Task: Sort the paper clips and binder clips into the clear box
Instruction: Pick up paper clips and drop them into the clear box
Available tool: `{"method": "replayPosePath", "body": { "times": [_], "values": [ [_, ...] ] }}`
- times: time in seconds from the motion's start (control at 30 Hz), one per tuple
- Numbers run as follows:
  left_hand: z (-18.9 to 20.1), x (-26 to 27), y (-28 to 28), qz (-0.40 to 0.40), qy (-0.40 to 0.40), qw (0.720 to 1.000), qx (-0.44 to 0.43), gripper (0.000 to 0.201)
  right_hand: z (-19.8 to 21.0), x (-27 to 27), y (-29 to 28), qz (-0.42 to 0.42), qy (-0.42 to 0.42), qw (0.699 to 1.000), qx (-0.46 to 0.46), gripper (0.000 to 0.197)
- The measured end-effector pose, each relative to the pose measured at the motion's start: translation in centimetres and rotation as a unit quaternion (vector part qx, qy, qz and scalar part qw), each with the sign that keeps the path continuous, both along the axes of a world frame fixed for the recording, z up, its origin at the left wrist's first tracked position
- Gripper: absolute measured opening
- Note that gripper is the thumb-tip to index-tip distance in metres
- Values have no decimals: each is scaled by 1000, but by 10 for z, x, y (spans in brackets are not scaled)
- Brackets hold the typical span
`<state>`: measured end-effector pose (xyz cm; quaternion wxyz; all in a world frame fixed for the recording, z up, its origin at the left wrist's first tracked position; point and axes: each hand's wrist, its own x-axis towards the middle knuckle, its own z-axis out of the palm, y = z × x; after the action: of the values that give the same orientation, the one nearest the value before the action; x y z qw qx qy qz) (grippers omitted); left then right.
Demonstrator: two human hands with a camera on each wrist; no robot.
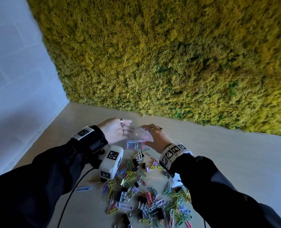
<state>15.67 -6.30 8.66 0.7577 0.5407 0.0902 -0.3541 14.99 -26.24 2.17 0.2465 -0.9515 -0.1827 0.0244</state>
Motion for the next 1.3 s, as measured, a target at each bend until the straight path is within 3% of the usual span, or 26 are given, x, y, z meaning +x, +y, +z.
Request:
{"method": "replayPosePath", "body": {
  "times": [0.07,0.1,0.13,0.17,0.23,0.27,0.3,0.43,0.57,0.67,0.83,1.0,1.07,1.17,1.23,1.3],
  "values": [
    [1,-5,-2,-20,-107,989,101,44,0,-2,0,-3,0,1000,-4,62],
    [3,-8,-3,-39,-191,960,203,47,0,-3,0,-3,0,1000,-7,63],
    [2,-12,-3,-57,-284,906,310,48,1,-4,0,-2,-1,1000,-8,63],
    [1,-14,-2,-79,-368,833,405,49,2,-5,0,-1,-1,1000,-10,62],
    [-6,-13,1,-125,-459,697,536,53,5,-7,-2,4,0,1000,-7,64],
    [-13,-12,4,-146,-465,660,572,54,8,-8,-3,8,7,1000,0,66],
    [-18,-10,8,-158,-454,653,585,52,10,-8,-3,10,20,1000,11,69],
    [-29,-4,19,-111,-434,746,492,34,26,-1,6,8,38,999,37,57],
    [-33,-3,25,-90,-448,770,445,28,32,10,18,3,37,999,-10,31],
    [-34,-4,26,-73,-450,773,441,30,33,9,20,-17,-4,999,28,19],
    [-34,-5,27,-70,-448,776,438,29,32,-2,10,6,-111,991,69,16],
    [-31,-6,26,-68,-439,780,442,26,21,-18,1,36,-172,983,-54,35],
    [-30,-6,25,-71,-438,775,449,27,21,-21,4,83,-158,976,-126,38],
    [-29,-7,25,-78,-435,766,467,30,19,-22,11,104,-101,969,-200,28],
    [-30,-7,25,-79,-434,768,465,31,22,-20,11,66,-52,986,-144,24],
    [-31,-8,26,-78,-437,767,464,31,26,-18,10,10,-30,999,-25,23]
  ]
}}
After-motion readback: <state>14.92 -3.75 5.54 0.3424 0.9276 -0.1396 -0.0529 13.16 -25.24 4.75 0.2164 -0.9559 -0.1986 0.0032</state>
